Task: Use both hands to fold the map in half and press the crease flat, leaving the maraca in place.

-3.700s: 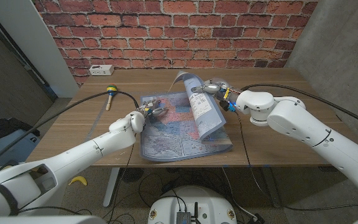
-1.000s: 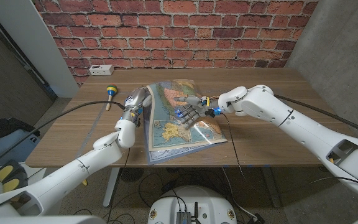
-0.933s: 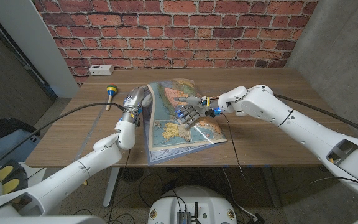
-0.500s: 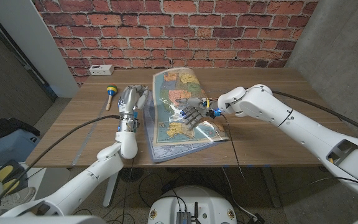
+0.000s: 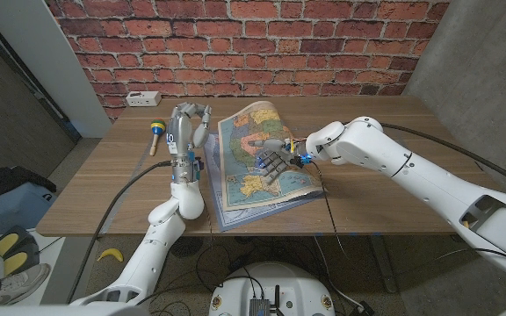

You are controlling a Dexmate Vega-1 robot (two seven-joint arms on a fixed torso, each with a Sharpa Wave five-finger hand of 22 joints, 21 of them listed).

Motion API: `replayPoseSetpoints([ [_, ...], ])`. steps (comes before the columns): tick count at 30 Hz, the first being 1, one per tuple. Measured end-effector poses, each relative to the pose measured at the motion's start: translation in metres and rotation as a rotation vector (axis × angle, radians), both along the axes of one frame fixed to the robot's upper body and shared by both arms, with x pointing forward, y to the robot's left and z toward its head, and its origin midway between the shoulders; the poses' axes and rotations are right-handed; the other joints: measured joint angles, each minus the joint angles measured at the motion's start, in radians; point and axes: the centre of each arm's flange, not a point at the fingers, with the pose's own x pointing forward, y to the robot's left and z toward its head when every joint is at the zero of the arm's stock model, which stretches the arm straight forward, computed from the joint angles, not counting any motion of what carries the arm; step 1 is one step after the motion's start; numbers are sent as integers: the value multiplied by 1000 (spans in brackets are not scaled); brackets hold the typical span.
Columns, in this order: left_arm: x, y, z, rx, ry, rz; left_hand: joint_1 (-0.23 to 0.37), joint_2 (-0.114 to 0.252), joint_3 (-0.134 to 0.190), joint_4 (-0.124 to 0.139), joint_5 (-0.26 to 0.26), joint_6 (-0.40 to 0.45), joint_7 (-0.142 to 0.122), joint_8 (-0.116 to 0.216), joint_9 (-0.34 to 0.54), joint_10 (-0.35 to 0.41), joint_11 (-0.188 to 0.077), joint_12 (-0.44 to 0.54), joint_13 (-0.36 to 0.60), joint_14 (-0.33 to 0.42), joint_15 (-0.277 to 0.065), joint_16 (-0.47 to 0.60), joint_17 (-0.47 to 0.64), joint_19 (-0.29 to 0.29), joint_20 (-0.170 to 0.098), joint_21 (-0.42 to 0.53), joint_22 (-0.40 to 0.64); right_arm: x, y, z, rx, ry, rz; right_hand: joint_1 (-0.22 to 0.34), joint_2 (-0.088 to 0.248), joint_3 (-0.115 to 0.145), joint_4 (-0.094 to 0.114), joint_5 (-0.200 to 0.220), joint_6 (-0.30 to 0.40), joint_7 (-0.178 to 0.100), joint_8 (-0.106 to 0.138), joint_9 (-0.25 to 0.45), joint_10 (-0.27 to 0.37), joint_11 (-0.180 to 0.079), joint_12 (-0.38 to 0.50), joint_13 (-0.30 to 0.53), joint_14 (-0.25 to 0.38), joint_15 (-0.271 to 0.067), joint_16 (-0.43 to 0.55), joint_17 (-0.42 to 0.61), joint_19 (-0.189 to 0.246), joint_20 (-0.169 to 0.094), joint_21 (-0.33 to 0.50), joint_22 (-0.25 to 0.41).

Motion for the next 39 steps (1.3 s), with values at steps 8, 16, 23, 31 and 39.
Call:
replayPoseSetpoints([
  [8,0,0,-4,156,25,65,-103,-16,40,10,0,-88,-36,-143,-143,-87,9,-143,-192,-83,-1,-205,-191,-60,0,-19,-89,-8,16,4,-76,5,54,-12,12,0,0,0,0,0,0,0,4,4,0,0,6,-6,3,0,-4,4,-8,0],
  [16,7,-2,2,207,114,81,-184,-34,52,14,-4,-173,-76,-239,-219,-193,-3,-241,-282,-183,4,-322,-276,-102,1,-37,-145,-10,26,1,-139,59,120,-31,30,-4,4,-5,-8,7,0,-3,36,8,5,-4,74,-16,20,-13,98,-12,18,0],
  [23,18,0,7,233,267,116,-260,-63,21,23,-7,-263,-102,-327,-281,-330,-10,-380,-364,-319,18,-401,-348,-157,7,-69,-201,-10,32,-2,-211,126,163,-39,25,-8,8,-5,-13,13,0,-5,41,5,5,-4,86,-21,20,-17,118,-14,21,0],
  [31,34,3,17,298,497,156,-364,-56,-33,55,-15,-422,-183,-471,-329,-475,-34,-545,-477,-520,13,-458,-423,-261,13,-137,-256,-12,36,-5,-279,192,200,-56,26,-15,15,-5,-15,14,0,-2,49,9,9,-3,89,-18,20,-19,130,-12,21,0],
  [39,59,-8,29,426,769,175,-445,-16,-49,152,-9,-445,-199,-536,-334,-479,-62,-618,-563,-665,18,-464,-448,-403,-5,-223,-268,-15,37,-6,-332,237,220,-74,26,-19,19,-5,-9,20,0,-2,59,9,14,-3,89,-18,20,-23,130,-12,21,0],
])
